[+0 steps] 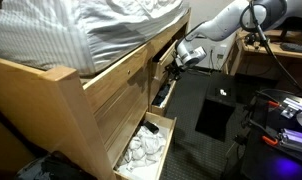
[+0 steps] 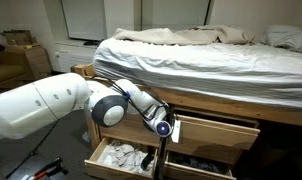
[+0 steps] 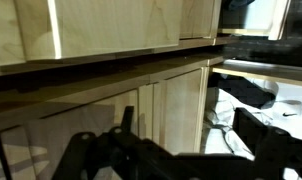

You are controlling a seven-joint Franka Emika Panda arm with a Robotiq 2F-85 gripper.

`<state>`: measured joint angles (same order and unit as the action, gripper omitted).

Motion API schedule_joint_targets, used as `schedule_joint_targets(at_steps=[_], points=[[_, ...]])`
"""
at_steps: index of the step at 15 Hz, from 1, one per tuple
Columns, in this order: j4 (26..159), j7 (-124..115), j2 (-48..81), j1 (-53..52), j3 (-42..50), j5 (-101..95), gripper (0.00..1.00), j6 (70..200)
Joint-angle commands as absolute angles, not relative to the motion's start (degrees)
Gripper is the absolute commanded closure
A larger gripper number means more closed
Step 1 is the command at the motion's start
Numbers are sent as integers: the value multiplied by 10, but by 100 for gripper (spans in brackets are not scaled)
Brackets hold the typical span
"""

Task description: Open the top most drawer on the right

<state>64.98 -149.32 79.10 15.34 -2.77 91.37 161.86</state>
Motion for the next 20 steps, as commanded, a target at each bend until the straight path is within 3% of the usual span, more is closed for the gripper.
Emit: schedule_joint_targets(at_steps=[1,7,12,14,15,20], points=[[669,-1492,781,139,-11,911,0,1662],[649,-1492,788,149,-19,912,0,1642],[472,-1239,893,140,-112,1183,0,1721],[486,-1147,855,133,-113,1284,0,1714],[521,-1213,853,137,-106,1220,0,1697],[489,-1171,840,120,-103,1266,0,1748]])
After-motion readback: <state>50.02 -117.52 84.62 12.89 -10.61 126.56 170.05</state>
